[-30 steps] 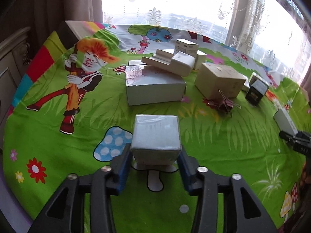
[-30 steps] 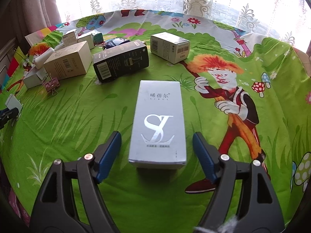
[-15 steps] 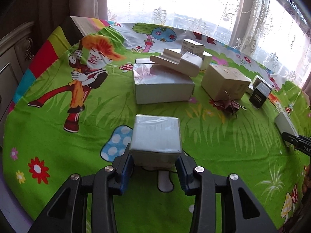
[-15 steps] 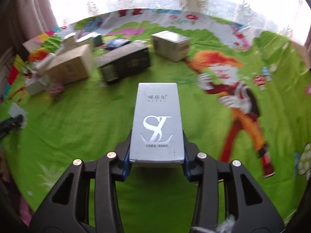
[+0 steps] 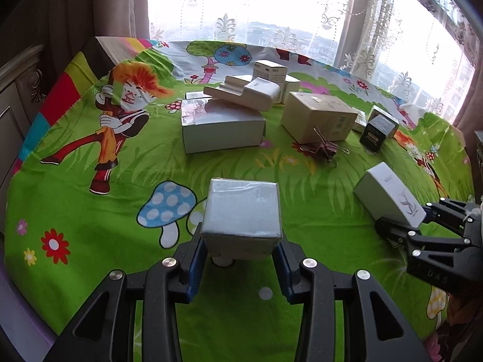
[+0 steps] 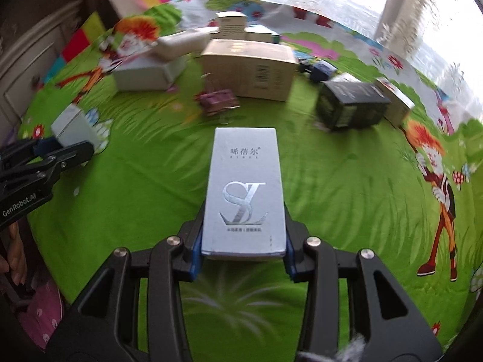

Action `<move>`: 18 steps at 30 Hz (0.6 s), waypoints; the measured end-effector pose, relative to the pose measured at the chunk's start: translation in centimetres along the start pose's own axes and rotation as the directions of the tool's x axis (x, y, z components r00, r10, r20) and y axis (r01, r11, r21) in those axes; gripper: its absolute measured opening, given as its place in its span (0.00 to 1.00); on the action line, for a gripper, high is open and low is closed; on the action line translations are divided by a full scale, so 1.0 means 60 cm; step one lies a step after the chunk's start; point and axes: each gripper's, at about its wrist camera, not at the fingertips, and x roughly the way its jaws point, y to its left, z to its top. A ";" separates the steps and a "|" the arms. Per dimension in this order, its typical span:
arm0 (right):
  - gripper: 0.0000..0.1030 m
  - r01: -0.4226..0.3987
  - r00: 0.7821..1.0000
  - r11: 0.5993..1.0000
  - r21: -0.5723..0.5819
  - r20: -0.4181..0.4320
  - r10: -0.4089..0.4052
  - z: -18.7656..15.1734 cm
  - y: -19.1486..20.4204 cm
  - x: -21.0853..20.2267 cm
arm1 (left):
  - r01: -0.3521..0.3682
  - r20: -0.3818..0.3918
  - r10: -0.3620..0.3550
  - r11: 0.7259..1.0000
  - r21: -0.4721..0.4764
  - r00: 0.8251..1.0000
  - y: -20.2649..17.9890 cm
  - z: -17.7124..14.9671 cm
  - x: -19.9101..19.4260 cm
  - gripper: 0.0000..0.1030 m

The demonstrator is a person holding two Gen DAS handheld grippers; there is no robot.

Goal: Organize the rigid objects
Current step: 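Carry both held boxes toward the purple-rimmed storage box beside the dresser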

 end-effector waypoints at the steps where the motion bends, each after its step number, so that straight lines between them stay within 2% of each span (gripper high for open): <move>1: 0.44 0.000 1.000 1.000 -0.010 -0.002 0.000 0.000 0.009 -0.001 | -0.003 -0.001 0.003 1.000 0.008 1.000 -0.002 -0.002 -0.002 0.41; 6: 0.44 -0.014 1.000 0.999 -0.045 -0.009 0.014 -0.006 0.039 -0.009 | -0.008 -0.003 0.008 1.000 0.030 1.000 -0.009 -0.018 -0.019 0.41; 18: 0.44 -0.029 1.000 0.993 -0.115 -0.002 0.029 -0.017 0.089 -0.025 | -0.010 -0.035 0.010 1.000 0.009 0.999 0.012 -0.057 -0.042 0.41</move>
